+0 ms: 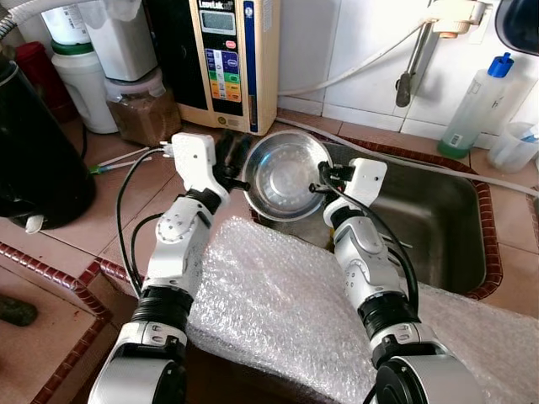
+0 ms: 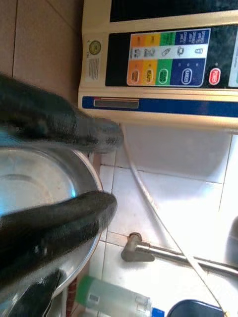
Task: Kitchen organization
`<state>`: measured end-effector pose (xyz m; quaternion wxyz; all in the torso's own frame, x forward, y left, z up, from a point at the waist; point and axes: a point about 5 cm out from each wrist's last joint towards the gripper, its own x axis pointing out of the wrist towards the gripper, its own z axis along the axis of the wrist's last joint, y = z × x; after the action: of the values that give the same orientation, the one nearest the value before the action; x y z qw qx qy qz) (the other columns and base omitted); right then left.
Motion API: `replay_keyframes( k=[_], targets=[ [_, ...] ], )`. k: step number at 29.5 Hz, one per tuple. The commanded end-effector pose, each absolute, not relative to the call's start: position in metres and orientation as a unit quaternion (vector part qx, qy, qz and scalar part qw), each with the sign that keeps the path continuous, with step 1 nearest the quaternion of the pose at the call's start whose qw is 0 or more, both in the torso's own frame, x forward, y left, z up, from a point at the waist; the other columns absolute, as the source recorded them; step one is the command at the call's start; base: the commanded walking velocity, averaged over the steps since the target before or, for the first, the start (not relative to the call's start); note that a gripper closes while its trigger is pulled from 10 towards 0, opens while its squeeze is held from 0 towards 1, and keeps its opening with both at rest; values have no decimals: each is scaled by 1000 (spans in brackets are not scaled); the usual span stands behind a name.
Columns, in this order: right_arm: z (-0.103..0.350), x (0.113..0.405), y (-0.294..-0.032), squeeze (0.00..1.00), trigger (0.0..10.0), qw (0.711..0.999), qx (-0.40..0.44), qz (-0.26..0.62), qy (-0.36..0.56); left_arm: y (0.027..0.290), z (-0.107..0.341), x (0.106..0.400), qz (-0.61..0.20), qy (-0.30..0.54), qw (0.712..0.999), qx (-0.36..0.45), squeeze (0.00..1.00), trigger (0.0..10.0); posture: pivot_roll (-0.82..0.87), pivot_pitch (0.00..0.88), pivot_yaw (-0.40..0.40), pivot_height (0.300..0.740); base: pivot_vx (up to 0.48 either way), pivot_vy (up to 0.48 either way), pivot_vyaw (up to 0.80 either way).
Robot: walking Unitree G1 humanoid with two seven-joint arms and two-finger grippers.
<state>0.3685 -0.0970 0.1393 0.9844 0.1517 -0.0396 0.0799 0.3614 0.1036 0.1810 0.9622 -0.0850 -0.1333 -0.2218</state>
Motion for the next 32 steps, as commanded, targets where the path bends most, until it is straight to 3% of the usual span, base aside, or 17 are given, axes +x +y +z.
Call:
replay_keyframes(
  k=[1, 9, 20, 26, 32],
  targets=[
    [137, 368, -96, 0, 0, 984, 154, 79, -35, 106, 183, 363, -219, -130, 964, -75, 1000, 10000, 142, 0, 37, 740, 0, 0, 0],
    [133, 370, -108, 0, 0, 991, 130, 36, -24, 103, 177, 358, -250, -110, 961, -32, 1000, 10000, 144, 0, 39, 740, 0, 0, 0],
    [125, 371, -153, 0, 0, 994, 65, -84, -13, 104, 143, 331, -331, -50, 942, -3, 1000, 10000, 149, 0, 40, 740, 0, 0, 0],
    [105, 363, -185, 0, 0, 984, 10, -173, 39, 106, 132, 323, -354, -24, 934, 29, 1000, 10000, 150, 0, 38, 740, 0, 0, 0],
    [90, 359, -185, 0, 0, 980, 16, -180, 86, 103, 130, 321, -369, -10, 928, 46, 1000, 10000, 151, 0, 37, 740, 0, 0, 0]
  ],
)
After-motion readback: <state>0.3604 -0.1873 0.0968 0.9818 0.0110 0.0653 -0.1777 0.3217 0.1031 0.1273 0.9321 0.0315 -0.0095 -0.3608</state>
